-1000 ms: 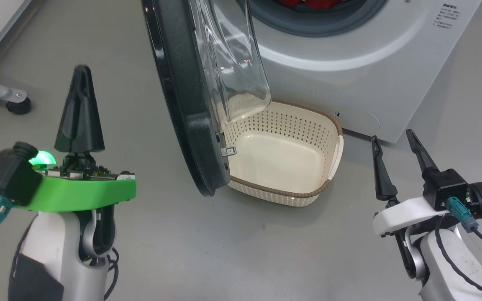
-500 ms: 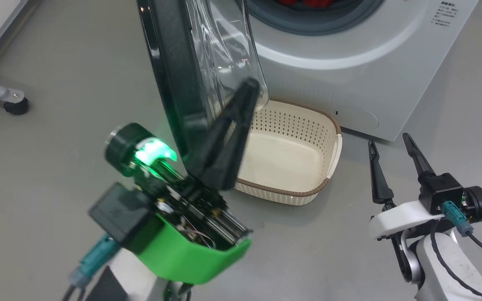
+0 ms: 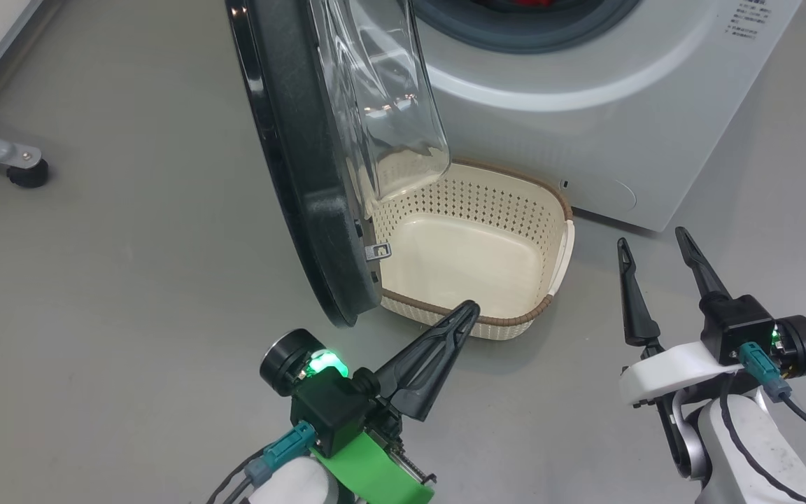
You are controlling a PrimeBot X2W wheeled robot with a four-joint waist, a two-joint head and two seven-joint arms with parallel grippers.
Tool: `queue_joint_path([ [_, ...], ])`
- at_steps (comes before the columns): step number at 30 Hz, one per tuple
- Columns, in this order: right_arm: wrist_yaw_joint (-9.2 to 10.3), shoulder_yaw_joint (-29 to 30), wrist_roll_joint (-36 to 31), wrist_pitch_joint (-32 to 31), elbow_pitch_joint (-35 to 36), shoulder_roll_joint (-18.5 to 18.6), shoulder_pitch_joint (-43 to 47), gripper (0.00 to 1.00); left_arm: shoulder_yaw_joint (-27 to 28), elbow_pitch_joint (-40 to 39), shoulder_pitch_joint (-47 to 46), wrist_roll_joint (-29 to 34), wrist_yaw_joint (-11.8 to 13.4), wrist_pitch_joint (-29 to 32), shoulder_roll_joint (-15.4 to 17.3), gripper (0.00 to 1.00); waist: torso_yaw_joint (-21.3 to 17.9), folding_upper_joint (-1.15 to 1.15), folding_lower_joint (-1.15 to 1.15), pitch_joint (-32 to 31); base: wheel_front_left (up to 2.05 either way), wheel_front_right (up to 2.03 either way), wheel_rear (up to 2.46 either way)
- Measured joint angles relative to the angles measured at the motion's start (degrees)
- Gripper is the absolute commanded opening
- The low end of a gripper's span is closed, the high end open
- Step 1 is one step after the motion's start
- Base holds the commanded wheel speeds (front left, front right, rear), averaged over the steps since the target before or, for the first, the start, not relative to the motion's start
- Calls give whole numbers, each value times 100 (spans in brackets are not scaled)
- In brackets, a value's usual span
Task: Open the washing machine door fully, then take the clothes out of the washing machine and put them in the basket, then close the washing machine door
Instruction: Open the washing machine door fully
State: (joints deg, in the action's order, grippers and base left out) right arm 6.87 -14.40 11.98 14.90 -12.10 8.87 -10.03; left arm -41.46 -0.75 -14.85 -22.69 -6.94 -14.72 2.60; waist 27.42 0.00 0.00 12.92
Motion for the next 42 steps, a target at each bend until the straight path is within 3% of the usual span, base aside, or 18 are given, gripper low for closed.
queue_joint_path([
  [11, -74, 89, -97, 0, 11, -16, 1, 100, 620, 559, 9, -220, 168, 0, -2, 0, -19, 0, 0, 68, 0, 0, 0],
  [24, -220, 94, -148, 0, 4, -140, -1, 100, 800, 951, -227, -467, 368, 0, -11, 0, -127, 0, 0, 132, 0, 0, 0],
  [42, -225, 393, -166, 0, 4, -135, 3, 100, 1169, 1283, -292, -756, 656, 0, -96, 0, -57, 0, 0, 128, 0, 0, 0],
])
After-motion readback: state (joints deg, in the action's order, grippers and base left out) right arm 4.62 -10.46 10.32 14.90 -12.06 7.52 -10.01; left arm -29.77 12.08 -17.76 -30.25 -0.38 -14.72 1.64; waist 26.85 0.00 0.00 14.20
